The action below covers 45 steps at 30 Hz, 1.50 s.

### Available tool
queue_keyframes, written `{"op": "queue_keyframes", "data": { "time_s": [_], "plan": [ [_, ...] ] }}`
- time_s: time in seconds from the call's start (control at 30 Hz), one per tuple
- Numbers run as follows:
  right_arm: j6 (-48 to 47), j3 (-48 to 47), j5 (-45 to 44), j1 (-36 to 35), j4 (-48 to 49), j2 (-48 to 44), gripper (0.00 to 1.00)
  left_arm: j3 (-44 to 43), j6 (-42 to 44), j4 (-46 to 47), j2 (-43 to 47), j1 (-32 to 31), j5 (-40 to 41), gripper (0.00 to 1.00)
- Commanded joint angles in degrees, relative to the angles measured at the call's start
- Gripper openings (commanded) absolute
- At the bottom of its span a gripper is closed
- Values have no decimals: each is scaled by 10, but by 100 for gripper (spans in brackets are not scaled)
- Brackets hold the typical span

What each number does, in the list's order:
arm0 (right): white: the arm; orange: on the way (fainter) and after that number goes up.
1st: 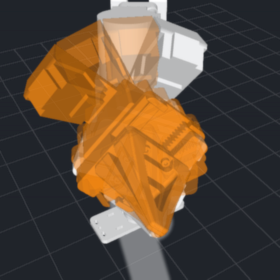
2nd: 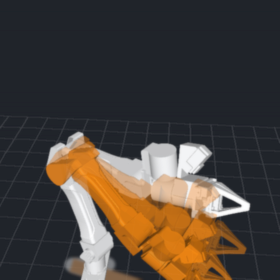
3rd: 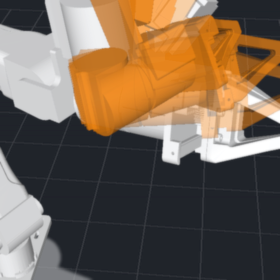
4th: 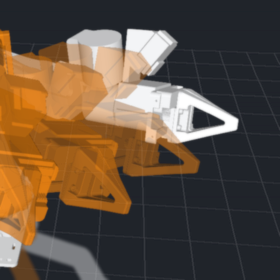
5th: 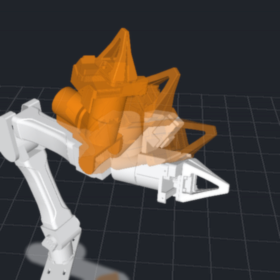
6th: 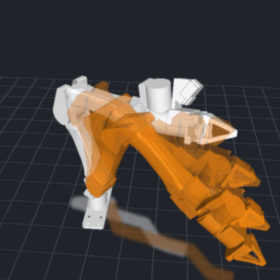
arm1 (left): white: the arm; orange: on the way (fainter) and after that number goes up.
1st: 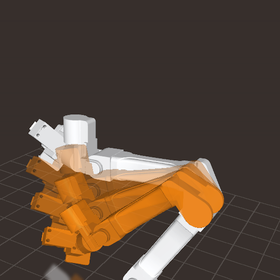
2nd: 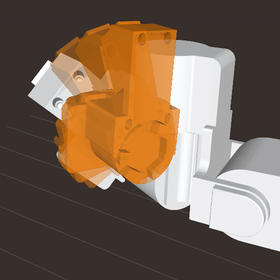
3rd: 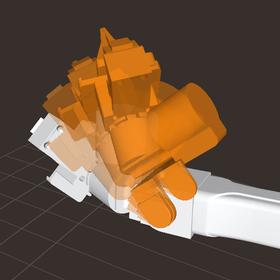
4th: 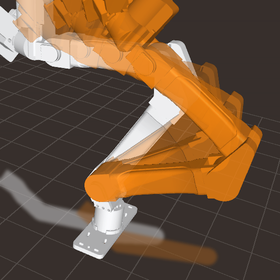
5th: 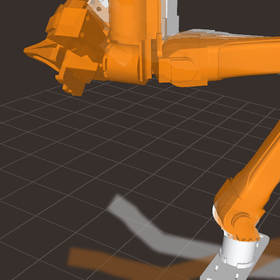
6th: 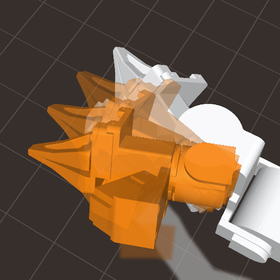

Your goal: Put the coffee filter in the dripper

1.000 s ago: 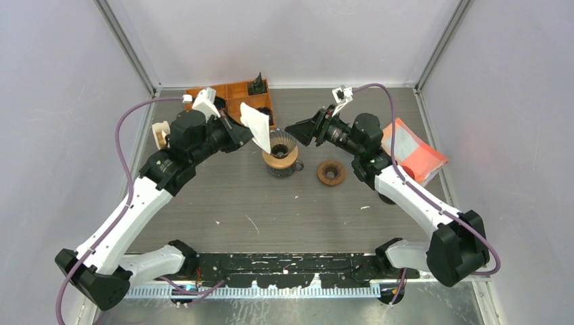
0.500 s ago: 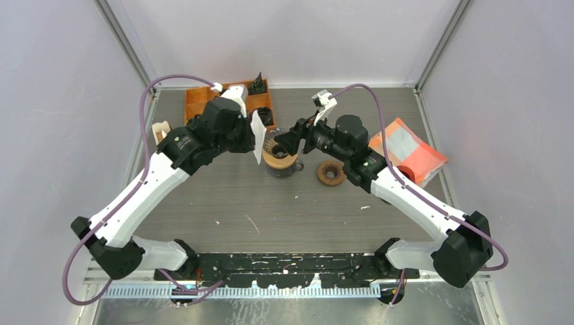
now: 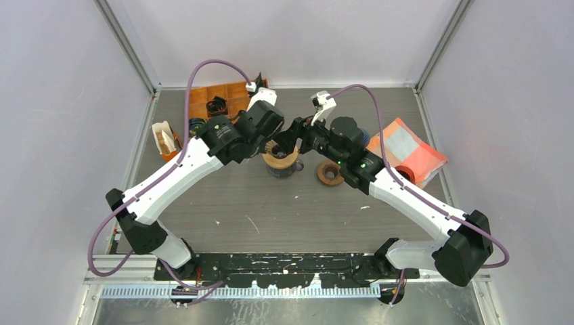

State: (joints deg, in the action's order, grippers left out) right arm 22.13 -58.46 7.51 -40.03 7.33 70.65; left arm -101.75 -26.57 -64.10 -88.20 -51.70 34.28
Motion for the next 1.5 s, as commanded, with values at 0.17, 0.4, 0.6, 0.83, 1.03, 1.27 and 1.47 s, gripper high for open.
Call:
{"op": "queue_keyframes", "data": {
  "time_s": [0.17, 0.4, 0.6, 0.83, 1.03, 1.27, 1.47],
  "plan": [
    [61, -12, -23, -8, 50, 12, 75, -59, -8, -30, -30, -18, 67, 0],
    [96, -19, -21, -12, 70, 33, 75, -75, -9, -35, -46, -27, 67, 0],
    [126, -23, 8, -13, 99, 48, 75, -85, -6, -45, -59, -31, 81, 0],
    [135, -25, 7, -13, 102, 53, 75, -87, -5, -48, -62, -31, 88, 0],
    [146, -28, 15, -13, 104, 57, 74, -86, -5, -49, -68, -31, 93, 0],
    [144, -37, 3, -13, 83, 72, 73, -86, -4, -45, -67, -31, 86, 0],
    [126, -47, -27, -13, 41, 86, 67, -84, -3, -41, -60, -31, 83, 0]
  ]
}}
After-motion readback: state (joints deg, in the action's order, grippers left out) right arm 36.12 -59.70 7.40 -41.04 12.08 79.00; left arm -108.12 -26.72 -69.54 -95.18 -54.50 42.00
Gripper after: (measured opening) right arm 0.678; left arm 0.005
